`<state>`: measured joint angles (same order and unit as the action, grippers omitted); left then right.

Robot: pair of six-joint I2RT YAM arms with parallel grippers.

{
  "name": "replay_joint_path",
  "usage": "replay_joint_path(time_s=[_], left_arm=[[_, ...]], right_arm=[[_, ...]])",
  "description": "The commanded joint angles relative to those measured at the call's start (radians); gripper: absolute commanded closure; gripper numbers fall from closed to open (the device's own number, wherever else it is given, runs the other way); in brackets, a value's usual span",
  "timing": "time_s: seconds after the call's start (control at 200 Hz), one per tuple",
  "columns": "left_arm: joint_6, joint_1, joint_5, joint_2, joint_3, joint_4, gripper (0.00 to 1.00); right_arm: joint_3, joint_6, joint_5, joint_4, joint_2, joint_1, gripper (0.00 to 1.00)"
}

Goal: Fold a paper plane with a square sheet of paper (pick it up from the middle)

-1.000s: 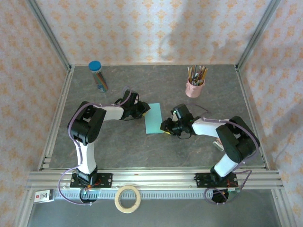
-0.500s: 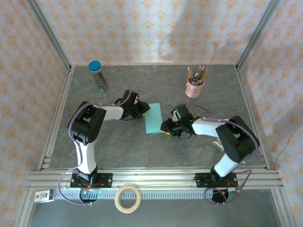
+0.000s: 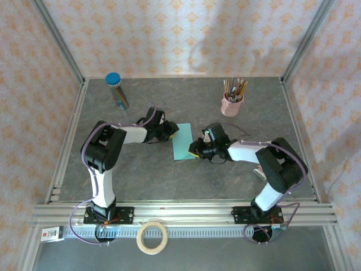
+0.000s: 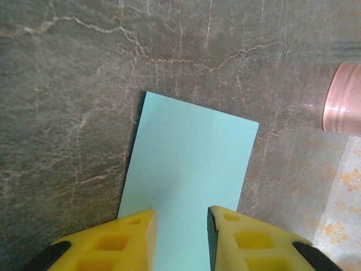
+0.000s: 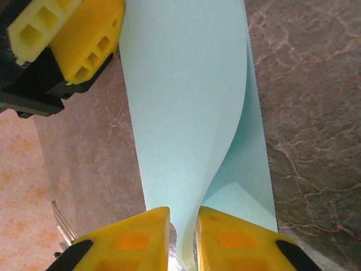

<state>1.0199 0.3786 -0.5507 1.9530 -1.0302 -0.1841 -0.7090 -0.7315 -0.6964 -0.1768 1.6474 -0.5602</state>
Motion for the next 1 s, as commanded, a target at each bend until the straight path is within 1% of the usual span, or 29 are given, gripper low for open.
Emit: replay_joint_path(time_s=[0.0,0.315,0.43,0.52,0.606,0.721,0.851,0.996], left_arm=[[-0.017,-0.004,-0.003,0.044,0.021,0.03,0.68],[-0.032,-0.006,-0.014,0.041,0.01,0.032,0.68],[-0.031,-0.005,-0.014,0.041,0.01,0.031,0.68],[-0.031,-0.005,-0.015,0.04,0.011,0.03,0.68],[-0.032,-0.005,-0.015,0.042,0.013,0.029,0.68],[-0.033,-0.005,-0.015,0.046,0.011,0.029,0.68],[-0.032,-0.005,-0.015,0.047,0.012,0.028,0.68],[-0.033,-0.004,-0.015,0.047,0.01,0.029,0.68]], right_arm=[[-0.018,-0.022,0.017,-0.015,0.011,-0.001,0.83],[-0.026,-0.015,0.065,0.091,-0.001,0.005,0.84],[-0.022,-0.013,0.07,0.097,-0.007,0.006,0.84],[-0.024,-0.014,0.069,0.098,-0.009,0.006,0.83],[-0.018,-0.017,0.069,0.086,-0.021,0.006,0.8],[-0.011,-0.021,0.063,0.069,-0.032,0.008,0.79],[0.002,-0.037,0.033,0.018,-0.031,0.012,0.8],[0.023,-0.058,0.046,-0.016,-0.048,0.017,0.81]])
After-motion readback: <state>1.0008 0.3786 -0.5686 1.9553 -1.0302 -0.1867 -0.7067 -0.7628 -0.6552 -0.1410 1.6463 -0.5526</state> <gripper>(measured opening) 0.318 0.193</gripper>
